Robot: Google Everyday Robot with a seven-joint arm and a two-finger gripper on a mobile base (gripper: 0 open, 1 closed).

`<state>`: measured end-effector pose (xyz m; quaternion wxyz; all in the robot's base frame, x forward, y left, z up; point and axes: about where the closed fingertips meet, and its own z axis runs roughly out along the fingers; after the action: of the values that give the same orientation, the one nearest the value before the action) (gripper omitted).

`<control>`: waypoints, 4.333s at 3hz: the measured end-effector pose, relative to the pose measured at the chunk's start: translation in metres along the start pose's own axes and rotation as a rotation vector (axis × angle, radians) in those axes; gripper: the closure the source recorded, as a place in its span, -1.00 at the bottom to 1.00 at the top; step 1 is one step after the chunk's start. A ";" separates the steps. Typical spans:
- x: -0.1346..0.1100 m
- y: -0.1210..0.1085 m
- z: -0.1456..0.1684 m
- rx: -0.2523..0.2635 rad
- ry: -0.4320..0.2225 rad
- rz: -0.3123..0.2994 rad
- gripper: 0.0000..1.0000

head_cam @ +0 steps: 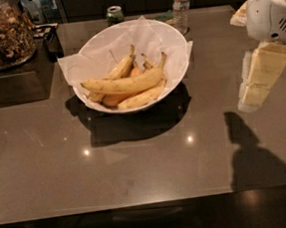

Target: Pick banana from white bowl

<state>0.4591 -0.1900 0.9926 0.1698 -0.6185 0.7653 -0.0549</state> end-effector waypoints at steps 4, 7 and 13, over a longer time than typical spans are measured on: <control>-0.082 -0.036 0.019 -0.058 -0.285 -0.029 -1.00; -0.125 -0.043 0.041 -0.151 -0.453 -0.037 -1.00; -0.191 -0.056 0.120 -0.345 -0.641 -0.025 -1.00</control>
Offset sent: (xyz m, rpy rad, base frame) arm 0.0162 0.0206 0.0034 0.0068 0.0004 0.0494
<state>0.5845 -0.0038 0.9333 0.2936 -0.6331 0.6635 0.2695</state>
